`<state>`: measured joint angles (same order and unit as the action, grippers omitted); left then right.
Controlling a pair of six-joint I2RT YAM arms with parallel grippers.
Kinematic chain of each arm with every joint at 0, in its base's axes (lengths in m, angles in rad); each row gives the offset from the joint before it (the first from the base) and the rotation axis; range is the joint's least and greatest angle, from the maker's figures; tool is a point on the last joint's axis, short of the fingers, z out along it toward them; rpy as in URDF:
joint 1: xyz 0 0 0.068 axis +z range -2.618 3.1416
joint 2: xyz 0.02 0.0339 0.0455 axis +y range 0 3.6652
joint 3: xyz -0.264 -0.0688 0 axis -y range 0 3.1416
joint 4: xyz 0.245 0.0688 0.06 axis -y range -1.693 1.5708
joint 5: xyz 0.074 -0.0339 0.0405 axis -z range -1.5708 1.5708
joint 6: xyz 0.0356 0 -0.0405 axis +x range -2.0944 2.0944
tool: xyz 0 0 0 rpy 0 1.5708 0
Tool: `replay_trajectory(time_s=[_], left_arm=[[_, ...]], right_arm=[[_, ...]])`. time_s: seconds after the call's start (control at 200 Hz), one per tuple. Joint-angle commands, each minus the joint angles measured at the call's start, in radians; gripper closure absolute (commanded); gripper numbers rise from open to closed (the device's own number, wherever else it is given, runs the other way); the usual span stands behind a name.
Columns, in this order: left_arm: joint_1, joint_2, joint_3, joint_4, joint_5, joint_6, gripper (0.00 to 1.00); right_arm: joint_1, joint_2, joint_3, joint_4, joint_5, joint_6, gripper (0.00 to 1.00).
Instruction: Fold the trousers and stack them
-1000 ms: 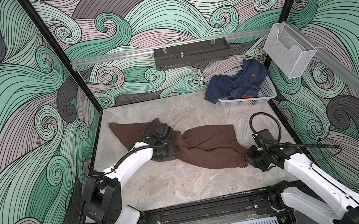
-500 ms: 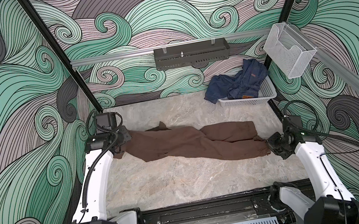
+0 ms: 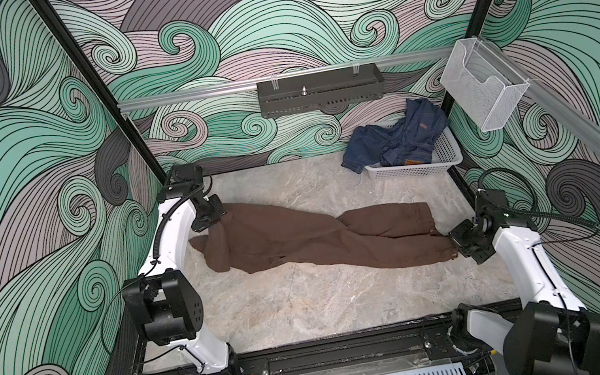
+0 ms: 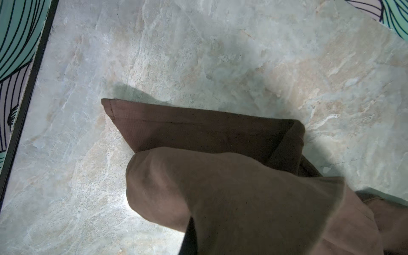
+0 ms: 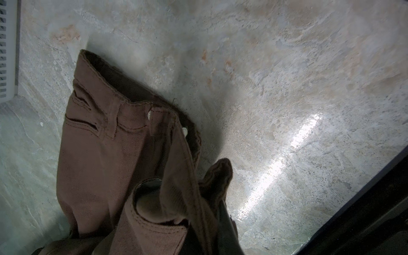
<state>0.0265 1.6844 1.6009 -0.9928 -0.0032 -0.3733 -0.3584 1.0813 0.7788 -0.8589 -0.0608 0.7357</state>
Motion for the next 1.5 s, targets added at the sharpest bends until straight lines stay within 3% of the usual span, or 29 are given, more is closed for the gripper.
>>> replay_trajectory(time_s=[0.0,0.13,0.305,0.41,0.53,0.685,0.796,0.951,1.076,1.226,1.496], left_arm=[[0.01,-0.069,0.044,-0.09,-0.006,0.02,1.0],[0.023,-0.128,0.024,-0.01,-0.051,0.055,1.0],[0.029,0.128,0.273,-0.175,0.002,0.094,1.0],[0.028,0.29,0.444,-0.298,-0.004,0.06,0.8],[0.03,0.371,0.502,-0.268,-0.039,0.054,0.56],[0.042,0.428,0.654,-0.363,-0.123,0.04,0.42],[0.044,0.336,0.575,-0.33,-0.101,0.04,0.4],[0.055,0.158,0.225,-0.137,-0.037,0.016,0.4],[0.084,0.113,0.015,0.036,-0.006,-0.005,0.41],[0.121,0.253,0.098,-0.036,0.008,-0.02,0.45],[0.172,0.458,0.245,-0.047,0.043,-0.047,0.41]], right_arm=[[-0.009,-0.004,0.024,0.021,0.054,-0.004,0.94],[-0.008,0.006,0.034,0.023,0.052,-0.001,0.94],[-0.009,0.012,0.036,0.027,0.059,0.014,0.94],[-0.011,0.025,0.044,0.035,0.075,0.019,0.94],[-0.013,0.059,0.061,0.046,0.101,0.018,0.93],[-0.014,0.11,0.08,0.068,0.107,0.022,0.93],[-0.015,0.131,0.08,0.084,0.102,0.025,0.93],[-0.015,0.141,0.061,0.104,0.08,0.03,0.93],[-0.016,0.148,0.059,0.112,0.062,0.024,0.93],[-0.016,0.15,0.046,0.125,0.046,0.02,0.93],[-0.015,0.184,0.035,0.151,0.012,0.019,0.93]])
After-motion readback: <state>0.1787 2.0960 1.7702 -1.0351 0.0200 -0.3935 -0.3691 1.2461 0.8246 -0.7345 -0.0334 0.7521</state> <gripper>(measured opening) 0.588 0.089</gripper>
